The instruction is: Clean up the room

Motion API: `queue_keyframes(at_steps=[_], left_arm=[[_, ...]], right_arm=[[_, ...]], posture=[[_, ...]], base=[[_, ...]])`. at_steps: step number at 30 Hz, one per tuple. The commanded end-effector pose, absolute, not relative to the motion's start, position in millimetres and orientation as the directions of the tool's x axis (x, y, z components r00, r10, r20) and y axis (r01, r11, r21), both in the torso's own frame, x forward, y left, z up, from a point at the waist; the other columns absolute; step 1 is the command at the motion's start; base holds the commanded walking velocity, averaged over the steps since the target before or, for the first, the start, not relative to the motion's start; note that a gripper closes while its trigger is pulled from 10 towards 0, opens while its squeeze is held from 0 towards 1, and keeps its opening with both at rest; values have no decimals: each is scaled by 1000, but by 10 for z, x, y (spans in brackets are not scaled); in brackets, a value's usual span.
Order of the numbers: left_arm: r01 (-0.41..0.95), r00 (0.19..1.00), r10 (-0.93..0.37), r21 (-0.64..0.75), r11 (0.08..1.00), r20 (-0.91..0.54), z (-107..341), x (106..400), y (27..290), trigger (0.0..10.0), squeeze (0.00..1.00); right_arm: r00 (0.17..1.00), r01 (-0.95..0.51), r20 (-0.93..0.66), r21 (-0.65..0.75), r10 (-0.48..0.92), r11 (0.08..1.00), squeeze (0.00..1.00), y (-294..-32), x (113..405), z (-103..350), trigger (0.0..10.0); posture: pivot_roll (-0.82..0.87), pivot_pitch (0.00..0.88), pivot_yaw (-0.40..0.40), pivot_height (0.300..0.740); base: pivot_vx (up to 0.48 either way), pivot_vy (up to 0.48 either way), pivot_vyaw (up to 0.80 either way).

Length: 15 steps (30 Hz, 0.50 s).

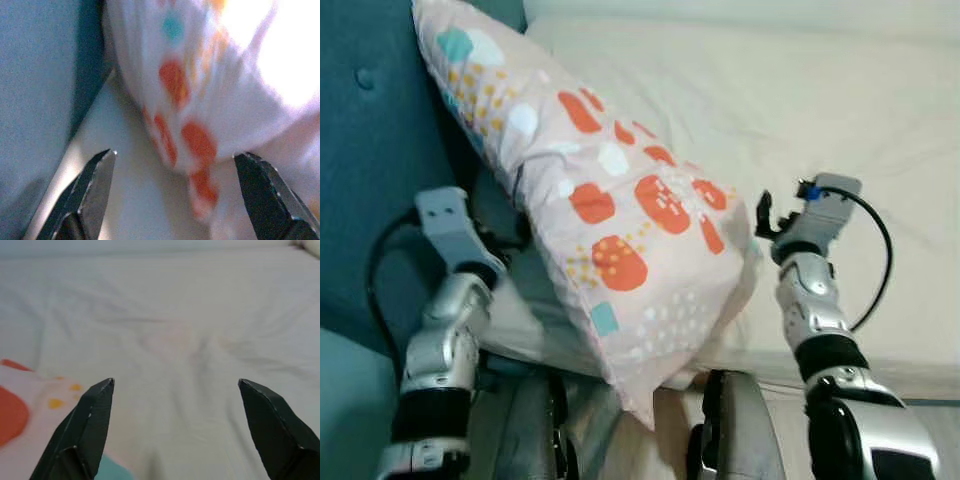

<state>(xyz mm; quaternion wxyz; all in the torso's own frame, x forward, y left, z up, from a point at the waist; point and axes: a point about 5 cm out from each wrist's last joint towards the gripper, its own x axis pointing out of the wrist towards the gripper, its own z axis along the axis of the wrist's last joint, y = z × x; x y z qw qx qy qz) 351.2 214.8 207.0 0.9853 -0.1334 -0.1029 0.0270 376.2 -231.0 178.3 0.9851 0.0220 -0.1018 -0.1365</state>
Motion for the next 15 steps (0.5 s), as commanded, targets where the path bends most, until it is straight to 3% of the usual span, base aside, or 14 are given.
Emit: queue_keyframes(at_steps=[1,6,8,9,11,13,15], left_arm=[[-8,973,84,-331,943,214,2114,3558,2182,10000,0],[79,963,48,-446,892,267,2271,3662,2152,10000,0],[187,955,-34,-507,842,296,2355,3751,2089,10000,0],[264,946,-117,-509,819,304,2372,3794,2029,10000,0],[264,946,-117,-509,819,304,2372,3794,2029,10000,0],[363,920,-219,-494,790,326,2407,3845,1988,10000,0],[383,911,-234,-487,785,340,2430,3857,2013,10000,0]], right_arm=[[939,282,190,43,-285,958,1000,-2357,3708,1742,10000],[935,293,198,31,-293,956,1000,-2368,3637,1719,10000],[933,305,192,19,-303,952,1000,-2365,3572,1663,10000],[930,322,182,15,-319,947,1000,-2389,3515,1609,10000],[930,322,182,15,-319,947,1000,-2389,3515,1609,10000],[922,353,170,-2,-347,936,1000,-2452,3396,1532,10000],[918,366,166,-7,-360,930,1000,-2482,3340,1508,10000]], posture=[[-19,149,44,569],[-42,136,58,569],[-69,120,70,569],[-88,115,79,569],[-88,115,79,569],[-117,109,95,569],[-117,109,95,569]], base=[[0,0,0],[0,0,0],[0,0,0],[0,0,0],[0,0,0],[0,0,0],[0,0,0]])
